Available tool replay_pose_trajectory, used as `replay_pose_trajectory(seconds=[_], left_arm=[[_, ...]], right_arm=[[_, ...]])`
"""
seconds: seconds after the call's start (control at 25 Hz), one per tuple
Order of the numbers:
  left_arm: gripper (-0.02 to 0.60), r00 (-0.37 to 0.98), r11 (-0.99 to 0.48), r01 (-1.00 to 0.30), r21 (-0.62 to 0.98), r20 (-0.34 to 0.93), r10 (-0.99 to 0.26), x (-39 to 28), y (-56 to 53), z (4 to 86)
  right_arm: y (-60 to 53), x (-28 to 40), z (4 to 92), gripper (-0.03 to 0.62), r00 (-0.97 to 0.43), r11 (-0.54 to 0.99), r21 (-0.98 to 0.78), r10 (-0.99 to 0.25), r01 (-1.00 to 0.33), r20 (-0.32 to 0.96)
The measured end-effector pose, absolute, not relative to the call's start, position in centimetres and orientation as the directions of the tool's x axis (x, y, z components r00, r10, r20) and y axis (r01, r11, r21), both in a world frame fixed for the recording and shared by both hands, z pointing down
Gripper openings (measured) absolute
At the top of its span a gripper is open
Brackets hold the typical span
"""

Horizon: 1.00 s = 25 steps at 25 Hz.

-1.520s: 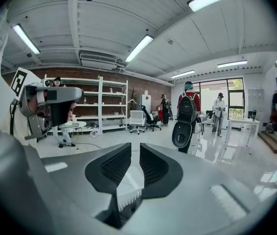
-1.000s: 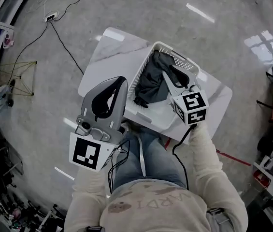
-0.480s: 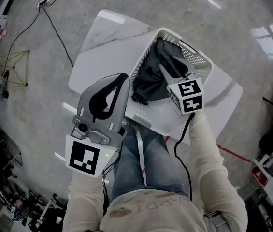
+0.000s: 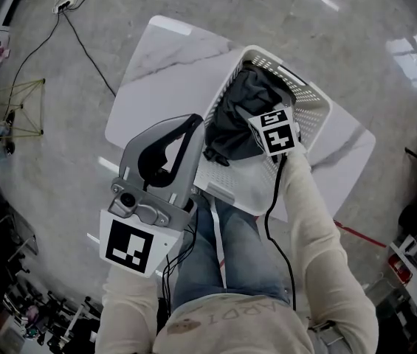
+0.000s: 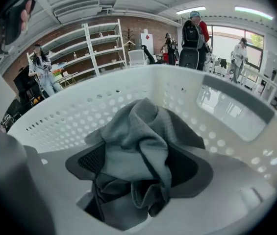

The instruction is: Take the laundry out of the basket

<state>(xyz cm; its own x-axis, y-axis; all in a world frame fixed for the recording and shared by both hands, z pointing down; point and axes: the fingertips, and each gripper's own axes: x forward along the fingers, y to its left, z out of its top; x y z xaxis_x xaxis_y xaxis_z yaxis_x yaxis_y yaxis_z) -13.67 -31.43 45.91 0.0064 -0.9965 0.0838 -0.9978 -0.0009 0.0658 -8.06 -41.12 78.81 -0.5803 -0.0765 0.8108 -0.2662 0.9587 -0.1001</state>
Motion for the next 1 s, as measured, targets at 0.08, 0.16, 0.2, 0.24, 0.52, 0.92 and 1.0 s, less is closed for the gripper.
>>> replay_pose_trajectory(seconds=[0.08,0.16,0.2,0.24,0.52,0.92,1.0], left_arm=[[0.002,0.010,-0.005,-0.998,0.062,0.081,-0.997,-13.8,-31.6,45.9],[0.000,0.010,-0.006,-0.998,0.061,0.078,-0.997,-14.1,-31.9,46.1],[0.001,0.010,-0.005,-0.998,0.060,0.077,-0.997,-14.3,-32.0,46.2],[0.000,0.009,-0.005,-0.998,0.060,0.076,-0.997,-14.4,-32.1,46.3],[0.002,0.001,0.004,-0.998,0.061,0.083,-0.997,-15.0,-32.6,47.2],[0.001,-0.001,0.005,-0.999,0.041,0.093,-0.996,-14.8,-32.0,47.4],[0.000,0.001,0.002,-0.999,0.033,0.095,-0.996,-14.7,-31.7,47.1]], right_arm=[[-40.7,-7.8,80.6,0.430,-0.549,0.954,-0.123,-0.049,-0.273,0.834],[-40.3,-7.8,82.3,0.433,-0.533,0.943,-0.161,-0.020,-0.290,0.846],[-40.1,-7.9,83.0,0.431,-0.531,0.937,-0.178,-0.009,-0.300,0.848],[-39.9,-8.1,83.5,0.431,-0.531,0.931,-0.194,-0.001,-0.310,0.847],[-39.7,-9.1,85.6,0.424,-0.555,0.916,-0.225,0.003,-0.332,0.832],[-39.5,-8.9,85.0,0.186,-0.537,0.917,-0.164,-0.064,-0.365,0.841],[-39.5,-8.7,84.2,0.176,-0.553,0.909,-0.171,-0.074,-0.379,0.830]])
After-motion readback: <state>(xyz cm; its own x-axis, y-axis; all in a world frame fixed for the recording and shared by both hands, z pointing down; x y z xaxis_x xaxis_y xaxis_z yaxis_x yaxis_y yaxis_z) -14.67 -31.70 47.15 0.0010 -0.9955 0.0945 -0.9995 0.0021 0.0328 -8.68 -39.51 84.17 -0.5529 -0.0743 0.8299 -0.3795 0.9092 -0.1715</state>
